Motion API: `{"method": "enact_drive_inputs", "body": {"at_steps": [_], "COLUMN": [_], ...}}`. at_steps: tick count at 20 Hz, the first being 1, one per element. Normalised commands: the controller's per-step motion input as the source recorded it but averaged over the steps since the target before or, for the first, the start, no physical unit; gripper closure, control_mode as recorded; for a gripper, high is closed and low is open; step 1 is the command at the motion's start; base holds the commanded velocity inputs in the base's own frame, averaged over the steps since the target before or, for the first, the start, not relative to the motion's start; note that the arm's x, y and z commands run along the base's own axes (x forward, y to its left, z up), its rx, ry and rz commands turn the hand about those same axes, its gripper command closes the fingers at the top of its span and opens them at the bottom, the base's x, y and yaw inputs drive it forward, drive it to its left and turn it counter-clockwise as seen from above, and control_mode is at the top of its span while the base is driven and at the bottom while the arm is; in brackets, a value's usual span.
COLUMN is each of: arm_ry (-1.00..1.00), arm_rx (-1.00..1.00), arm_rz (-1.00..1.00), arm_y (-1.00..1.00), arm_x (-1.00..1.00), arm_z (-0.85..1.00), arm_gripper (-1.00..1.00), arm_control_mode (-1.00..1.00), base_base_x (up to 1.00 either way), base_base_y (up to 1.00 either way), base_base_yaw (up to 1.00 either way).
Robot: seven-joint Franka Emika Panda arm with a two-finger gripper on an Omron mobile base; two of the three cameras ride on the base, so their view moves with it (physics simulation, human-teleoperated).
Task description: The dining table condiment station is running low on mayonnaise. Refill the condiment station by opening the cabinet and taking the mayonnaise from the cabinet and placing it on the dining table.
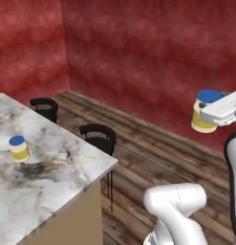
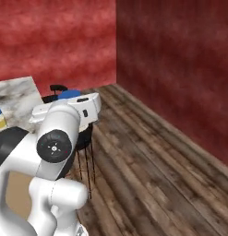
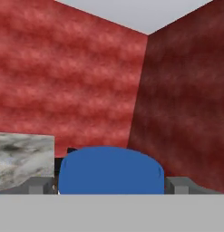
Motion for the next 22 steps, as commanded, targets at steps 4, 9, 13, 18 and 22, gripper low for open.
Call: {"method": "enact_drive_inputs", "body": {"at_steps": [4, 9, 13, 18, 22], "arm_ry": [0.00, 0.00, 0.00, 0.00, 0.00], "arm_rx": [0.00, 0.00, 0.00, 0.00, 0.00], "arm_rz": [0.00, 0.00, 0.00, 0.00, 0.00], "arm_y": [0.00, 0.00, 0.00, 0.00, 0.00], "arm_x": [0.00, 0.00, 0.00, 0.00, 0.00], "arm_z": [0.00, 0.00, 0.00, 0.00, 0.00], "arm_gripper": [1.00, 1.00, 1.00, 1.00, 1.00], "arm_control_mode": [1.00, 1.00, 1.00, 1.00, 1.00], "base_base_x": [0.88, 0.95, 1.00, 1.00, 0.98], "base_base_y": [-0.88, -0.81, -0.65, -0.58, -0.62], "base_base_yaw": [0.37, 0.37, 0.41, 0.45, 0.44]}}
